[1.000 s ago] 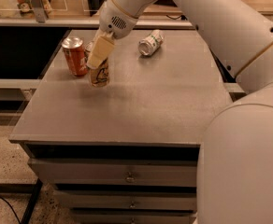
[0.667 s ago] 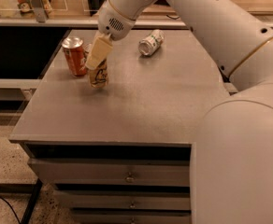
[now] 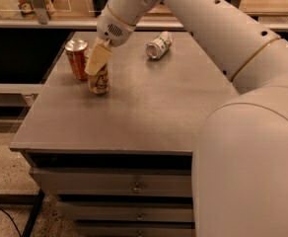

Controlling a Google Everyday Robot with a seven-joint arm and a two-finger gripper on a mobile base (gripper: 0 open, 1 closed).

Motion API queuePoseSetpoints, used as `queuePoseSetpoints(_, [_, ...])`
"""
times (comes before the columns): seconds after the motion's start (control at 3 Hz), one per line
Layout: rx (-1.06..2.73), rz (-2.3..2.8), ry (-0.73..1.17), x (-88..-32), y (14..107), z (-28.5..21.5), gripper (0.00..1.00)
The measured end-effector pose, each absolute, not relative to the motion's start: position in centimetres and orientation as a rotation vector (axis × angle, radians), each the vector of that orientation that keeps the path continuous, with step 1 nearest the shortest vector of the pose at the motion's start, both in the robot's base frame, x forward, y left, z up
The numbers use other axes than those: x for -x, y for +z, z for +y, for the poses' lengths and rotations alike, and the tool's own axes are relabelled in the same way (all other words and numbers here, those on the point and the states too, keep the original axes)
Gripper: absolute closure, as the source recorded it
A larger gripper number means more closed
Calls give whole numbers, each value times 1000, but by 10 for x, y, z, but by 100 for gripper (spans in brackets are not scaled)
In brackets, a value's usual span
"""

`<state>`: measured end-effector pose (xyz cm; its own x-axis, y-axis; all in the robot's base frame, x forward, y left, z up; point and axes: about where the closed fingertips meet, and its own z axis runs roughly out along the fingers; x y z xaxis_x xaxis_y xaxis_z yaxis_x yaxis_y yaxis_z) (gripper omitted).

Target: Move orange can near coke can

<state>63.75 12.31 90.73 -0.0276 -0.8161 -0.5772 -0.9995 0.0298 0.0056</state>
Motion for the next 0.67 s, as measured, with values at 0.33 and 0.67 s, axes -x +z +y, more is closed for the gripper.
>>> queuePoseSetpoints(0.33, [1836,1902,588,-637,905,124,0])
queuePoseSetpoints(0.67, [1836,1902,588,-637,905,124,0])
